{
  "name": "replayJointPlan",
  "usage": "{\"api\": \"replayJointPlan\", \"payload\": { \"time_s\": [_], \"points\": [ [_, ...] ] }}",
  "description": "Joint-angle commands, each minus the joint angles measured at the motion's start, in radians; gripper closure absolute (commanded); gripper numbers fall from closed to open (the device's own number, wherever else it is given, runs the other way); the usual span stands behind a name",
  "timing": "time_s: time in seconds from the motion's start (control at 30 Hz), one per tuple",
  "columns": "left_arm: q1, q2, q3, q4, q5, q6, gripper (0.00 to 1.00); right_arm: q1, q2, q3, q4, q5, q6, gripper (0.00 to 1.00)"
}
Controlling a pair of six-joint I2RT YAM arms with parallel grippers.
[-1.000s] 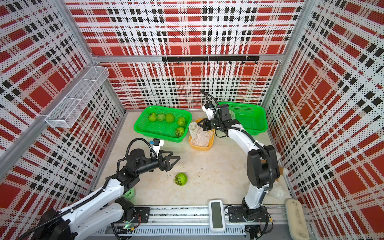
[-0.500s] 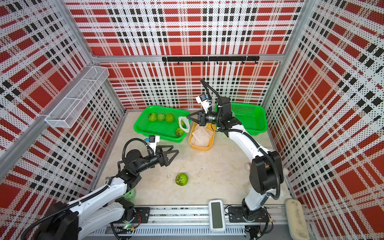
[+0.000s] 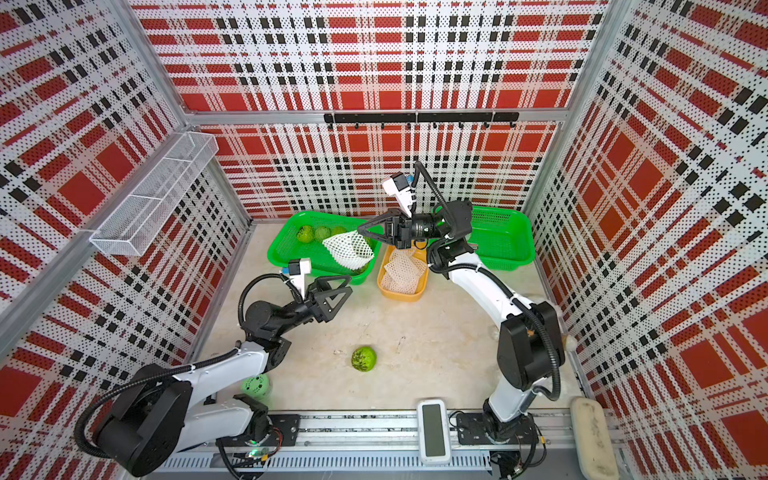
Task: Sleeve custard apples in foam nets
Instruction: Open the foam net.
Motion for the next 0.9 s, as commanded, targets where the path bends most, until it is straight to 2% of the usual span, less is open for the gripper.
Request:
{"api": "replayJointPlan", "payload": {
  "time_s": [0.0,0.07,0.17,0.23,0.3,0.37,0.43,0.63,0.7,0.73,0.77,0.87],
  "points": [
    [-0.017,0.018,0.065,0.076,0.025,0.045,0.1,0.016,-0.021,-0.018,0.081,-0.027,0.061,1.0],
    [-0.014,0.035,0.098,0.085,0.036,0.043,0.12,0.022,-0.027,-0.021,0.055,-0.026,0.035,1.0],
    [-0.034,0.039,0.131,0.083,0.064,0.064,0.28,0.022,-0.05,-0.028,-0.094,-0.01,-0.086,1.0],
    [-0.044,0.029,0.125,0.082,0.058,0.077,0.43,0.021,-0.078,-0.022,-0.287,0.013,-0.246,1.0],
    [-0.039,0.021,0.111,0.083,0.054,0.074,0.55,0.022,-0.108,-0.001,-0.524,0.049,-0.439,1.0],
    [-0.033,0.006,0.085,0.083,0.043,0.068,0.58,0.021,-0.134,0.031,-0.747,0.1,-0.622,1.0],
    [-0.027,-0.016,0.059,0.08,0.04,0.07,0.62,0.022,-0.147,0.048,-0.851,0.132,-0.71,1.0],
    [-0.001,-0.08,0.024,0.075,0.043,0.053,0.8,0.022,-0.143,0.035,-0.877,0.149,-0.744,1.0],
    [0.012,-0.09,0.019,0.066,0.05,0.042,0.93,0.022,-0.142,0.03,-0.88,0.15,-0.755,0.99],
    [0.017,-0.094,0.018,0.063,0.056,0.033,1.0,0.022,-0.142,0.028,-0.883,0.148,-0.758,0.97],
    [0.022,-0.093,0.02,0.061,0.064,0.027,1.0,0.022,-0.142,0.027,-0.885,0.141,-0.759,0.94],
    [0.04,-0.089,0.04,0.022,0.117,-0.003,1.0,0.022,-0.167,0.022,-0.933,0.154,-0.804,0.65]
  ]
}}
